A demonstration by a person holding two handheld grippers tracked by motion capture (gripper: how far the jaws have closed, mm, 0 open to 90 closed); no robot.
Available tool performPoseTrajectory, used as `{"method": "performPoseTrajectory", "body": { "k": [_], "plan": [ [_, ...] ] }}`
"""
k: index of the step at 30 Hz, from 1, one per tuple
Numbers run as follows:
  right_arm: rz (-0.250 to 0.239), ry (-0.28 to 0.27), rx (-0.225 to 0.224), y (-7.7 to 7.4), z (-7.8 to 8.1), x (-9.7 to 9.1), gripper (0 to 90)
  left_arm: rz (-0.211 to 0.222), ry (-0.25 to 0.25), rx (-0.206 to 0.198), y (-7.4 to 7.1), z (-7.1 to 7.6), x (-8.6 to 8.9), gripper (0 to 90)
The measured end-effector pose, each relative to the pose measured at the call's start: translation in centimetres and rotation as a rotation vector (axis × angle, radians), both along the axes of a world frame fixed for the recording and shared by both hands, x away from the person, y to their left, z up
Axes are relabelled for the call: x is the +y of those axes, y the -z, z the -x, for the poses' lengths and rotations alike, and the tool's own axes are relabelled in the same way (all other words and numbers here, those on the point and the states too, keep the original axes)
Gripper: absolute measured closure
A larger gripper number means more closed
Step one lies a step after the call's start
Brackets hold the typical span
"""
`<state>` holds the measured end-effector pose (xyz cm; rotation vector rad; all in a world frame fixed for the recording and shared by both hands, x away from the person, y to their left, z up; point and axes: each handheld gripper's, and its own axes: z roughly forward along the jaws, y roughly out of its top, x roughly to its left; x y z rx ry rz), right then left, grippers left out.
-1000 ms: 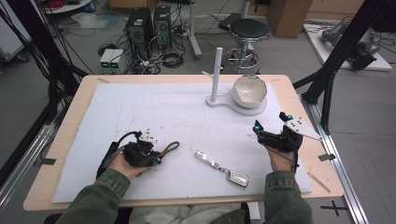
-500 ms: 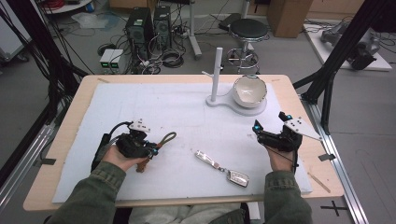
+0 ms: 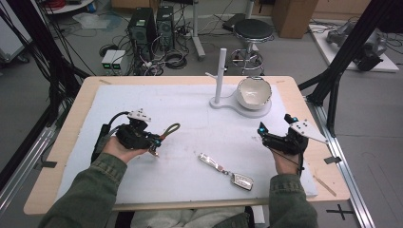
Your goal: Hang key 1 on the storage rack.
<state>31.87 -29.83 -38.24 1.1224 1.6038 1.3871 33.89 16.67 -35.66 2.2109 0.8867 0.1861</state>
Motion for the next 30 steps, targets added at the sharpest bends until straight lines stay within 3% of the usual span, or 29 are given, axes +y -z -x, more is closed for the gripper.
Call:
{"method": "performPoseTrajectory", "body": {
  "k": [11, 13, 26, 30],
  "plan": [
    [0.002, 0.0, -0.004, 0.0, -0.1, 0.1, 0.8, 0.03, -0.008, -0.019, -2.0, -1.4, -0.2, 76.4],
    [0.002, 0.003, -0.003, 0.0, -0.1, 0.0, 0.8, 0.015, -0.01, -0.025, -2.4, -1.7, -0.1, 76.4],
    [0.006, 0.01, -0.004, 0.0, 0.0, 0.0, 0.8, 0.027, -0.038, -0.038, -4.9, -3.8, 0.7, 76.4],
    [0.005, 0.011, -0.003, 0.0, 0.0, 0.1, 0.8, 0.077, -0.044, -0.018, -5.4, -4.9, 1.0, 76.4]
  ]
}}
